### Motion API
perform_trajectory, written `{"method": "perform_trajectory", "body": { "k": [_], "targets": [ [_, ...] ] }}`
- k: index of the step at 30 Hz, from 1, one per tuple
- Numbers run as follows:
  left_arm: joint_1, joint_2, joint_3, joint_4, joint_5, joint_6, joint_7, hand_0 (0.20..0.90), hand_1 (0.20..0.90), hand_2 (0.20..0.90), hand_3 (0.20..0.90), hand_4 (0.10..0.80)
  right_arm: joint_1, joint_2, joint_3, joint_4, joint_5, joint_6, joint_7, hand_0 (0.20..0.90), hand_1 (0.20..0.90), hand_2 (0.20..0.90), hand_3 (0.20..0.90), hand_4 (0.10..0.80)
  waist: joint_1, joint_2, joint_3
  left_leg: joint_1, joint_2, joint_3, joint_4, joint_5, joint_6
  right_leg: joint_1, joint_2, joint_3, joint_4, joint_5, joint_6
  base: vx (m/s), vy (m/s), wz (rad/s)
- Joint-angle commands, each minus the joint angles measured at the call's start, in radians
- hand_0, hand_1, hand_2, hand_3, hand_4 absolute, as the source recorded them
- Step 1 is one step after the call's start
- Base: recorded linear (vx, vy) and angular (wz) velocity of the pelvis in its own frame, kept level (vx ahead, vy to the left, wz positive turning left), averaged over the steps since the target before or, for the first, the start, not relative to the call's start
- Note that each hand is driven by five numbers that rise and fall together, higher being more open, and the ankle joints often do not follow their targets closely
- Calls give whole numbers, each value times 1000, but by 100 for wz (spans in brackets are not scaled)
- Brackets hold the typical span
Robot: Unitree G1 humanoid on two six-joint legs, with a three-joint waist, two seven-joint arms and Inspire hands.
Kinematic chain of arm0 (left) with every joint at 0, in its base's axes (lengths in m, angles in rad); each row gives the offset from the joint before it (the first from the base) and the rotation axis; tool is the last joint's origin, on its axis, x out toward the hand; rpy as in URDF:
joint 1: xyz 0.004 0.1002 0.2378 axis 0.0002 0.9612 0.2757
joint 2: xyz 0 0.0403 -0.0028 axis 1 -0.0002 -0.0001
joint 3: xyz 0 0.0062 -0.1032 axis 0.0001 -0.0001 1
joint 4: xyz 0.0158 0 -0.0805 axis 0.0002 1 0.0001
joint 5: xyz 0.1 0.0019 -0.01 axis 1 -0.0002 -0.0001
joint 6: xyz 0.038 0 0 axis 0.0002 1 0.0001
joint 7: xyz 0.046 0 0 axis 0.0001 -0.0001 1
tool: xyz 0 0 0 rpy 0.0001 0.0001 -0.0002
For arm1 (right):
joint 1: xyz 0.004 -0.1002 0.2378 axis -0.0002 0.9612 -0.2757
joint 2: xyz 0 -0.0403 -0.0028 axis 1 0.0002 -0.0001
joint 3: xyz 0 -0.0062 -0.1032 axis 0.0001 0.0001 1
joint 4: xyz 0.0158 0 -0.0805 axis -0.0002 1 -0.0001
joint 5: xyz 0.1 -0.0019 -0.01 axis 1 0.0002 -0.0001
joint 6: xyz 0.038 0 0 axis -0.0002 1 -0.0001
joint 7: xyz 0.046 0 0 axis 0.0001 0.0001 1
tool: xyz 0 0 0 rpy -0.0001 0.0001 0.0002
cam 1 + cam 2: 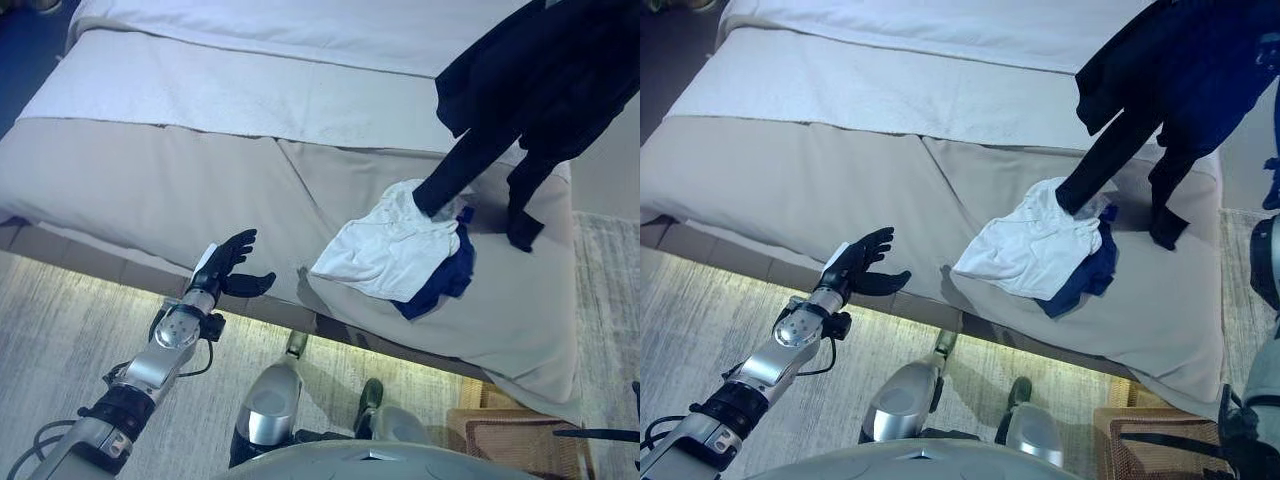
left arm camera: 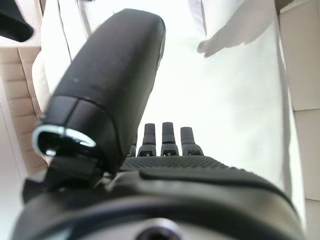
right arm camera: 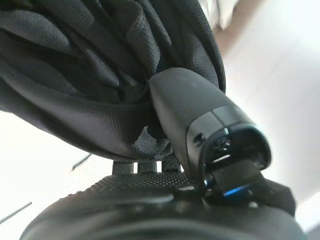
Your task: Pick up the clothes from the bed and place them into the basket
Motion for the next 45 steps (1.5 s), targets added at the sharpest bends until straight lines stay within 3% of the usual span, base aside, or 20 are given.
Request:
{"method": "perform_trajectory", "body": {
  "k": [1, 10, 15, 23, 35, 45],
  "targets": [
    [60, -11, -22, 17, 26, -59, -2, 900, 900, 900, 900, 800, -82, -114, 160, -67, -17, -128, -49, 300, 300, 300, 200, 100, -67, -42, -288, 86, 22, 75, 31, -180, -5, -82, 27, 37, 18, 87, -20, -22, -45, -19],
    [-1, -31, -43, 88, 41, -65, -15, 900, 900, 900, 900, 800, -20, -186, 127, -188, 29, -156, -59, 300, 300, 300, 200, 100, -160, -39, -305, 109, 32, 128, -20, -162, -10, -97, 60, 123, -20, 115, -21, -42, -38, -26],
    [-45, -61, -54, 143, 68, -49, -23, 900, 900, 900, 900, 800, 148, -201, -29, -317, 40, -171, -77, 300, 300, 300, 200, 100, -224, -31, -299, 124, 38, 175, -26, -179, -12, -103, 75, 182, -53, 133, -18, -44, -31, -42],
    [-85, -92, -59, 187, 95, -32, -42, 900, 900, 900, 900, 800, 334, -226, -176, -424, 24, -144, -33, 300, 300, 300, 200, 100, -304, -18, -294, 138, 48, 229, -18, -195, -11, -123, 89, 248, -61, 148, -10, -30, -12, -37],
    [-70, -111, -53, 169, 107, -13, -48, 900, 900, 900, 900, 800, 517, -187, -303, -467, -16, -138, 3, 300, 300, 300, 200, 100, -364, 3, -268, 166, 70, 338, 5, -227, -18, -137, 82, 246, -83, 165, 4, -1, -8, -33],
    [-83, -123, -44, 190, 118, -16, -71, 900, 900, 900, 900, 800, 797, -107, -469, -567, -53, -135, 75, 300, 300, 300, 200, 100, -429, 32, -255, 166, 67, 383, 24, -251, -8, -178, 100, 301, -72, 175, 9, -8, -19, -16]
  ]
}}
